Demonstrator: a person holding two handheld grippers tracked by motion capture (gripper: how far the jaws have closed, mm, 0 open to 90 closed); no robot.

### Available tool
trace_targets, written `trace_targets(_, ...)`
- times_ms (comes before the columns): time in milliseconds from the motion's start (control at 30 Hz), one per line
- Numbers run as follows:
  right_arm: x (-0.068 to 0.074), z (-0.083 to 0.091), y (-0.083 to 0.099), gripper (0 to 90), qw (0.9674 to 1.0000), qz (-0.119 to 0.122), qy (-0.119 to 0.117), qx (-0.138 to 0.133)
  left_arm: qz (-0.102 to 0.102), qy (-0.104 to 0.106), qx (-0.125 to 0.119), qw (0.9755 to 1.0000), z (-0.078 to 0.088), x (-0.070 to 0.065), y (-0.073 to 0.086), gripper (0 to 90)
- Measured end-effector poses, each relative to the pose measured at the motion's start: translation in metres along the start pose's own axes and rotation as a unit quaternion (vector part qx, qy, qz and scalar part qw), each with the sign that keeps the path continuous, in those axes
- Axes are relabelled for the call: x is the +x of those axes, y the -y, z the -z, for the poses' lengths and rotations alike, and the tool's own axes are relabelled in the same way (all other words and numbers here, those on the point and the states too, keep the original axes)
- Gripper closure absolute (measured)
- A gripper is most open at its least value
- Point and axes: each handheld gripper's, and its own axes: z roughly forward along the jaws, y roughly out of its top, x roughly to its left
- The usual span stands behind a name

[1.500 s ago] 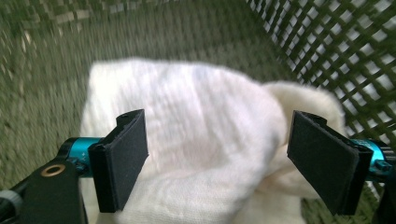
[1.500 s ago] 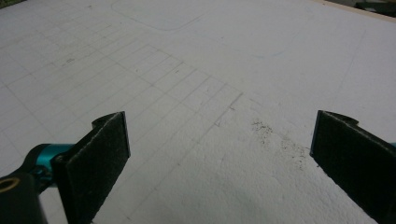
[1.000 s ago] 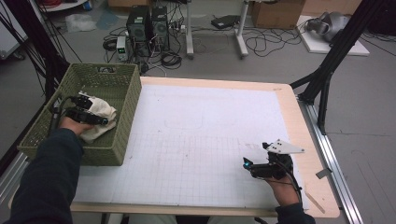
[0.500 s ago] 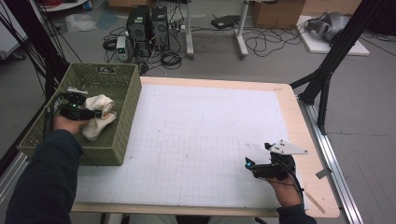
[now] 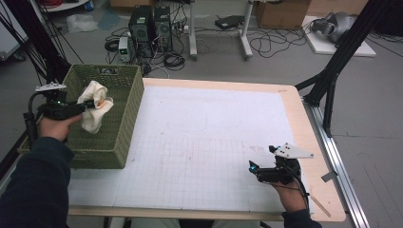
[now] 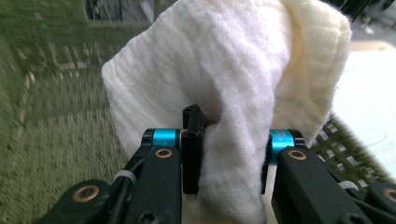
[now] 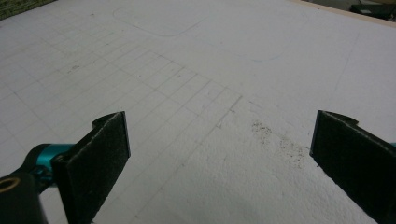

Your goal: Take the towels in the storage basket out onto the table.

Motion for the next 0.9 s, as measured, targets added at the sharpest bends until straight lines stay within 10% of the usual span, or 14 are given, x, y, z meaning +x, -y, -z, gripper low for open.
trace_targets(367, 0.001, -0.001, -0.002, 4.0, 1.0, 0.003, -0.003, -0.001, -0.023, 0.031, -0.08, 0.996, 0.025, -0.015, -0.006, 73.3)
trace_targets(900, 0.003, -0.003, -0.003, 4.0, 0.9999, 0.009, -0.006, -0.003, -0.064, 0.121, -0.149, 0.9794, 0.029, -0.075, -0.025, 73.3)
